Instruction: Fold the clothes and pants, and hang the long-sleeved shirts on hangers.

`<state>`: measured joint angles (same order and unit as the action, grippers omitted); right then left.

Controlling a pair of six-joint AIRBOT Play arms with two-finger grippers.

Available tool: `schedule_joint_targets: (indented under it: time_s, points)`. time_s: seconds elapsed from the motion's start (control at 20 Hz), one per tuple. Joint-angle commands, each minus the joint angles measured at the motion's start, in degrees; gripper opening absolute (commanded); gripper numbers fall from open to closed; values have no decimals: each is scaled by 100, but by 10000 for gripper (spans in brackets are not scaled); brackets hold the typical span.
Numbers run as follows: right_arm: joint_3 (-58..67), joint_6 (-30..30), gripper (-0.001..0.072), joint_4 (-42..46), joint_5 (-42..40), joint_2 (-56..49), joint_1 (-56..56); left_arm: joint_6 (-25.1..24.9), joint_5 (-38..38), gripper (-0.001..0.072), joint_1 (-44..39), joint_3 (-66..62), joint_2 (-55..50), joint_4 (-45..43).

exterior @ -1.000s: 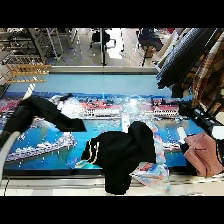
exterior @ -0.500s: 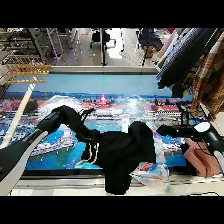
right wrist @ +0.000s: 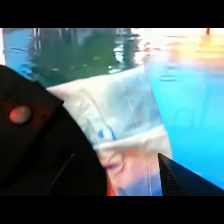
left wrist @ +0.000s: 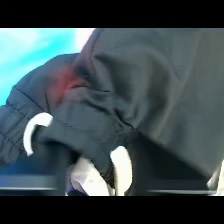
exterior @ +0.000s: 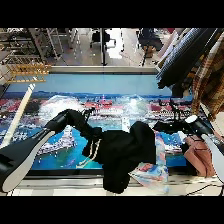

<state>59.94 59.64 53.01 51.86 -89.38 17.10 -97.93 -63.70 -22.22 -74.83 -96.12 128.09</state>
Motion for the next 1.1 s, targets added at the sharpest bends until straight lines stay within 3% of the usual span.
schedule_joint_targets:
  time_s: [0.0,0.05,0.1,0.15,0.4,0.8,1.05]
  points:
    - [203,111,504,-37,20,-511,-28,0,229,145,-98,2,-52,15]
    - [203,96,339,-31,24,-570,-63,0,234,55,-127,2,-63,20]
    - [203,87,162,-39,-15,-570,-92,-7,278,11,-138,2,-63,15]
    - [219,87,25,-66,-26,-542,-116,-9,343,10,-136,0,-57,26]
    - [649,83,22,289,568,256,-131,-420,367,8,365,-136,535,273]
    - [1753,92,20,520,1471,3064,-129,-455,133,8,2114,-894,2841,765]
    - [2793,90,20,533,1399,4280,-129,-455,136,8,3355,-1239,3939,2109]
